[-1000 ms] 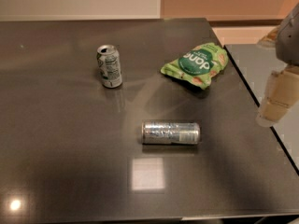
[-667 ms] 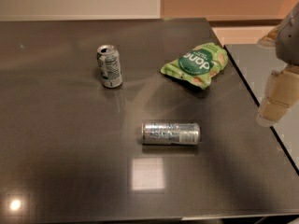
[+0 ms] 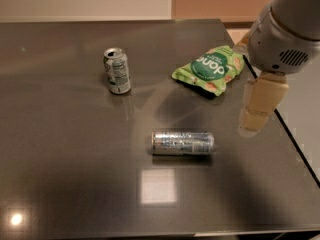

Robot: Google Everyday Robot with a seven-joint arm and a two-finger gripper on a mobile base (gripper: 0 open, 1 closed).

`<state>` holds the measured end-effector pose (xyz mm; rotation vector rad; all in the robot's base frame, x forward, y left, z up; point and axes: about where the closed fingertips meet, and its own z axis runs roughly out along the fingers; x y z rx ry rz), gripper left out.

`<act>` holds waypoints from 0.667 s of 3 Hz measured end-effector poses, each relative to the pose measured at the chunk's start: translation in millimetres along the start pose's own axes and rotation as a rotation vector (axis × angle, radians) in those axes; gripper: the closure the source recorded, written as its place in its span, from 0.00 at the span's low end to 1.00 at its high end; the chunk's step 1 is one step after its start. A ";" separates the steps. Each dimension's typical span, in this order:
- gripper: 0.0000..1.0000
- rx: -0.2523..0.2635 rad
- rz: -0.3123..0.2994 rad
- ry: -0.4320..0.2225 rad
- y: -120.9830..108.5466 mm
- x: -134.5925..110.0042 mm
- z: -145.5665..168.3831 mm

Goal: Place redbull can upright

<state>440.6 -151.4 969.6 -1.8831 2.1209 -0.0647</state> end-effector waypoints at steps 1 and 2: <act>0.00 -0.027 -0.065 -0.010 7.1 -36.2 17.5; 0.00 -0.058 -0.099 -0.018 15.6 -63.1 36.2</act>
Offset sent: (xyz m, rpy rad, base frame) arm -0.0017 0.1060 -0.0509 -0.0014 0.0906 0.1578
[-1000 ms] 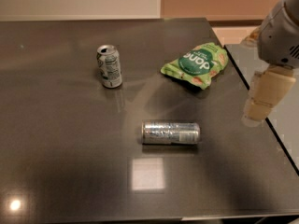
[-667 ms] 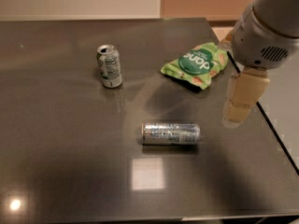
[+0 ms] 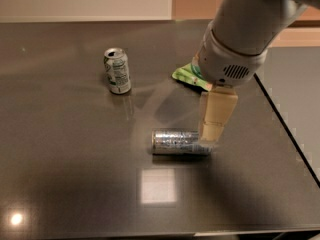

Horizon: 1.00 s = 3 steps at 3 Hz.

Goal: Place redbull can upright

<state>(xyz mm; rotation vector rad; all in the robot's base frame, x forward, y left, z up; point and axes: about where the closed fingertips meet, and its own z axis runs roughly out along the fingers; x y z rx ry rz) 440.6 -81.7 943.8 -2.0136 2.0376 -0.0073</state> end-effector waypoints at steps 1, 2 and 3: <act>0.00 -0.040 -0.022 0.000 9.9 -20.4 22.4; 0.00 -0.070 -0.037 0.010 23.4 -32.5 44.4; 0.00 -0.094 -0.041 0.018 37.3 -39.2 65.9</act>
Offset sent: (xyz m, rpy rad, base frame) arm -0.0267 0.0588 -0.0731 -0.0385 0.1092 0.0669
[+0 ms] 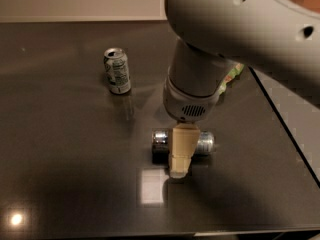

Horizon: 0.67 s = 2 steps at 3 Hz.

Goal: Place redbull can upright

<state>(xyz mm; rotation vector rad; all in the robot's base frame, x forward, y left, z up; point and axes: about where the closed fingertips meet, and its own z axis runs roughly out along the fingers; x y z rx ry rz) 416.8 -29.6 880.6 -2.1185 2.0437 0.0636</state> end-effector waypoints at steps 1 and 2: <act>0.00 -0.023 -0.004 0.010 6.6 -6.9 20.5; 0.00 -0.032 -0.002 0.018 7.2 -10.0 32.7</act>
Offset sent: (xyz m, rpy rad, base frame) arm 0.0073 0.0197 -0.0533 -0.0370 0.0446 -0.0153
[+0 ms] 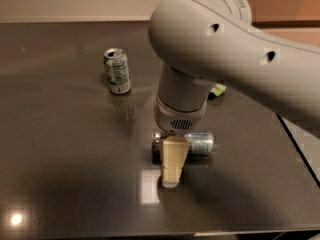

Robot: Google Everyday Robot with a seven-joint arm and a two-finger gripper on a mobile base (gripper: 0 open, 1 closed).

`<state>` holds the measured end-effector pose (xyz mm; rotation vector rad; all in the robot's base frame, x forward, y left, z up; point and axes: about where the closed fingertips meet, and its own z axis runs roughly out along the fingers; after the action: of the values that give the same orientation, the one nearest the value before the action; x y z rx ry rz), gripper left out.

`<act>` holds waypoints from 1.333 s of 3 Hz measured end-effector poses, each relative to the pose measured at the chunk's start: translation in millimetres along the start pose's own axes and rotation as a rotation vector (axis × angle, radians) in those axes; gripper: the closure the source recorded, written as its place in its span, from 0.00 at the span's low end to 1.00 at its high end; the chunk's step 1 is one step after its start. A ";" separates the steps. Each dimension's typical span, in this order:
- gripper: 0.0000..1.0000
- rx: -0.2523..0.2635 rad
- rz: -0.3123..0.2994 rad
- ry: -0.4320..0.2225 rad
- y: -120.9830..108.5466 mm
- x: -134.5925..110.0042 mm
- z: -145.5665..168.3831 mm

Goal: Place redbull can upright

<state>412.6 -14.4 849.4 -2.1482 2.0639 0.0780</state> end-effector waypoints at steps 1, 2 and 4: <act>0.15 -0.006 0.017 0.017 -9.4 1.3 8.8; 0.38 -0.014 0.026 0.027 -17.5 4.2 10.3; 0.85 -0.045 0.028 0.008 -26.5 8.7 1.3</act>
Offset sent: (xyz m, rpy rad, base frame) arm 0.0292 -0.0059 -0.0128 -0.0387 0.0366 -0.0374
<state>439.5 -21.9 849.0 -2.1480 2.1167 0.1205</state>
